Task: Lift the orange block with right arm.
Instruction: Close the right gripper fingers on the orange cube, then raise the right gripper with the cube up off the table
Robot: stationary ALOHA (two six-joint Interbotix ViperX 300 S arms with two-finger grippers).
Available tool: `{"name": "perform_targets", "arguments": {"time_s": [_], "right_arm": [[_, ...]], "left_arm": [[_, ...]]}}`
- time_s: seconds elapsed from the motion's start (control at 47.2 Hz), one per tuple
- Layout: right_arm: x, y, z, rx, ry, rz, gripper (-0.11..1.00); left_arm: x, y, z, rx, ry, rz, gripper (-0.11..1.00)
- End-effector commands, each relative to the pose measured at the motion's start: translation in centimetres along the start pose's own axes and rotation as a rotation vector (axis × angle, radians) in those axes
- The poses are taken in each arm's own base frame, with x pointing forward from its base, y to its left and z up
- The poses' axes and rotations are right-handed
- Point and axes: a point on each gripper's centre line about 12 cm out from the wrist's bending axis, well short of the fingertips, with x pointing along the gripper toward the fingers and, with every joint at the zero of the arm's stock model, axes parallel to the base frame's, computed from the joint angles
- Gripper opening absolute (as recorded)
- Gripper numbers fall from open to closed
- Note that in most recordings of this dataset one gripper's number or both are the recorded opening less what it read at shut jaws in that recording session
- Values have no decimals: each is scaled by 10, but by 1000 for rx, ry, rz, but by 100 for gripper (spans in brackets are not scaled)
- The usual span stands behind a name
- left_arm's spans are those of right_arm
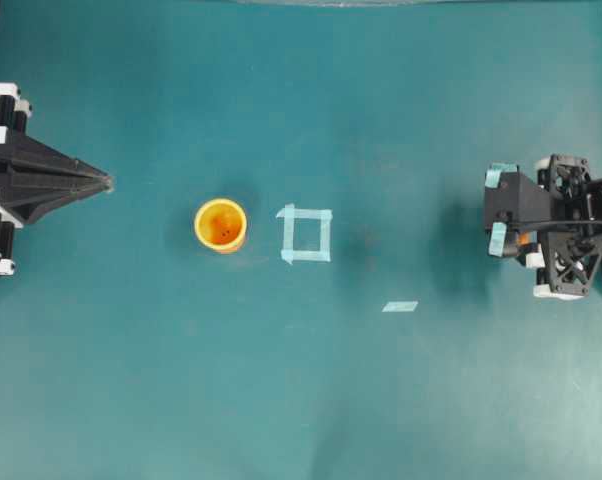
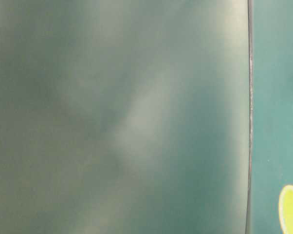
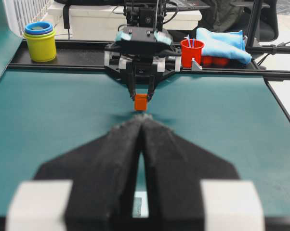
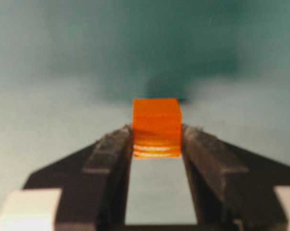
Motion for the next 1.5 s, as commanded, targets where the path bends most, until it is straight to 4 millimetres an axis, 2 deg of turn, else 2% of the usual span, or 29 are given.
{"name": "perform_targets", "arguments": {"time_s": [0.0,0.487,0.805,1.165,1.483], "right_arm": [[-13,2,13,7,-50,9,40],[-51,2,32,13,-17,-3,40],[-77,1,33,18,-1,-7,40],[-119,0,37,25,-19,-8,40],[-143,0,45,28,-8,-11,40]], "left_arm": [[2,0,11,0,-28,0,1],[2,0,11,0,-28,0,1],[2,0,12,0,-29,0,1],[2,0,11,2,-28,0,1],[2,0,12,2,-29,0,1]]}}
